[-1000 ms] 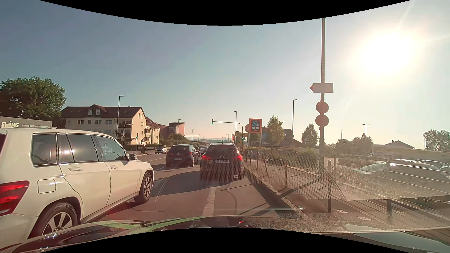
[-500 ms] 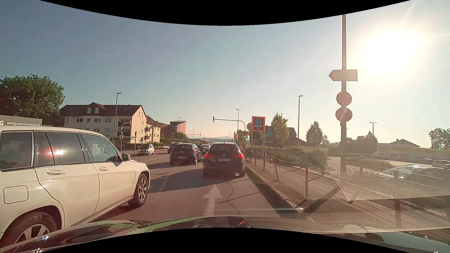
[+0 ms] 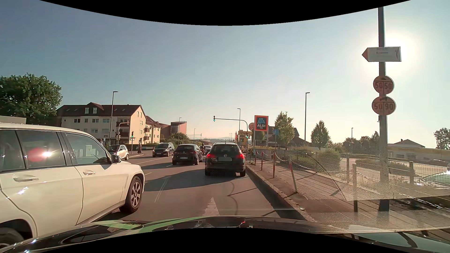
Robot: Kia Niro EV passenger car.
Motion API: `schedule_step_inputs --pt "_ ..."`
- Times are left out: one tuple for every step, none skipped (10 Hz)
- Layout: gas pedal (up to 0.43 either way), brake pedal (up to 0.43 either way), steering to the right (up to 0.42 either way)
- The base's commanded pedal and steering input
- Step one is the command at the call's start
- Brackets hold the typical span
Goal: Follow the waypoints while adhering to traffic rules and regulations
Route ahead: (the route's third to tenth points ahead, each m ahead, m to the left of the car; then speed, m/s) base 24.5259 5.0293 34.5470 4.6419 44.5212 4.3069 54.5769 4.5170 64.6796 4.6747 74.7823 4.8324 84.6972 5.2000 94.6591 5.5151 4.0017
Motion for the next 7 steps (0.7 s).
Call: schedule_step_inputs --pt "0.177 0.000 -0.018" --pt "0.157 0.000 -0.025" --pt "0.138 0.000 -0.026" --pt "0.110 0.000 -0.024" --pt "0.110 0.000 -0.023" --pt "0.098 0.000 -0.023" --pt "0.098 0.000 -0.023"
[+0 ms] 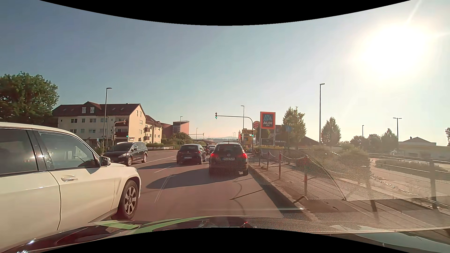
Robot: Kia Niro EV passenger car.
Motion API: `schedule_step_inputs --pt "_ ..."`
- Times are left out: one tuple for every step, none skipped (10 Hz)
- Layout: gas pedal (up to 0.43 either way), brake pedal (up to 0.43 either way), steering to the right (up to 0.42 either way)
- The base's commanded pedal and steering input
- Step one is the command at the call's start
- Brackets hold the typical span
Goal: Follow the waypoints while adhering to traffic rules and regulations
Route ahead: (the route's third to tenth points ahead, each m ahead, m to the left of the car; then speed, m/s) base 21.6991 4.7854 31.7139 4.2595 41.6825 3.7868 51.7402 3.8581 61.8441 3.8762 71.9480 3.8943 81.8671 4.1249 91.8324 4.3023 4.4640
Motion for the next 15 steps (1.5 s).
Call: schedule_step_inputs --pt "0.098 0.000 -0.019" --pt "0.110 0.000 -0.014" --pt "0.150 0.000 -0.007" --pt "0.150 0.000 -0.003" --pt "0.150 0.000 -0.001" --pt "0.150 0.000 0.001" --pt "0.110 0.000 0.005" --pt "0.087 0.000 0.005" --pt "0.067 0.000 0.005" --pt "0.067 0.000 0.005" --pt "0.067 0.000 0.004" --pt "0.067 0.000 0.004" --pt "0.067 0.000 0.004" --pt "0.067 0.000 0.003" --pt "0.067 0.000 0.004"
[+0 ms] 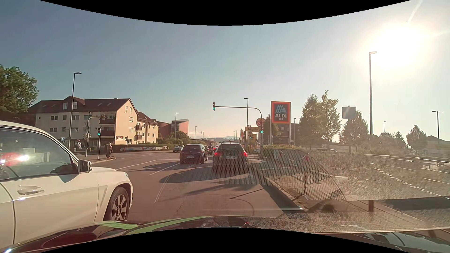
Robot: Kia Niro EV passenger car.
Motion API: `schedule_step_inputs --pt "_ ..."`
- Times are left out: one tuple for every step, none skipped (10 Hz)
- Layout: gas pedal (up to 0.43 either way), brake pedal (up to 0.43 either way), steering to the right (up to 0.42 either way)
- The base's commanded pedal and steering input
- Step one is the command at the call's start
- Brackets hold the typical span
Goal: Follow the waypoints while adhering to traffic rules and regulations
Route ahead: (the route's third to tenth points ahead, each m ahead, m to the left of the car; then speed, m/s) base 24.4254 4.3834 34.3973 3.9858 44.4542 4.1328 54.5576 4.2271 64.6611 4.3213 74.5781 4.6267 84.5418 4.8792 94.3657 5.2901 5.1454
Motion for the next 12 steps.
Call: schedule_step_inputs --pt "0.067 0.000 0.004" --pt "0.067 0.000 0.004" --pt "0.067 0.000 0.004" --pt "0.047 0.000 0.004" --pt "0.000 0.000 0.004" --pt "0.000 0.000 0.004" --pt "0.000 0.000 0.004" --pt "0.000 0.000 0.005" --pt "0.000 0.000 0.006" --pt "0.000 0.000 0.006" --pt "0.000 0.000 0.006" --pt "0.000 0.000 0.006"
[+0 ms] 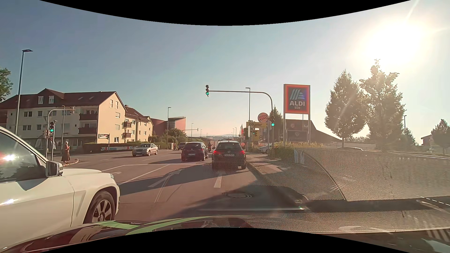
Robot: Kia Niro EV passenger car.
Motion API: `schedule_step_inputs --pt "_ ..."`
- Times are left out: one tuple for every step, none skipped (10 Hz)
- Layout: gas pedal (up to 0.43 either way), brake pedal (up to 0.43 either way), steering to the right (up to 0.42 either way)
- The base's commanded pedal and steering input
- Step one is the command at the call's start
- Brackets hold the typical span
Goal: Follow the waypoints while adhering to traffic rules and regulations
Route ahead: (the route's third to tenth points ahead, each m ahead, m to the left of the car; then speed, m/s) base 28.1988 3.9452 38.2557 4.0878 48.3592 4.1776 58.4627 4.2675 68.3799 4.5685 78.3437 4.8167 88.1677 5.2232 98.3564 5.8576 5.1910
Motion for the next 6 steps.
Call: schedule_step_inputs --pt "0.000 0.000 0.005" --pt "0.000 0.000 0.005" --pt "0.000 0.000 0.005" --pt "0.039 0.000 0.005" --pt "0.067 0.000 0.005" --pt "0.098 0.000 0.004"
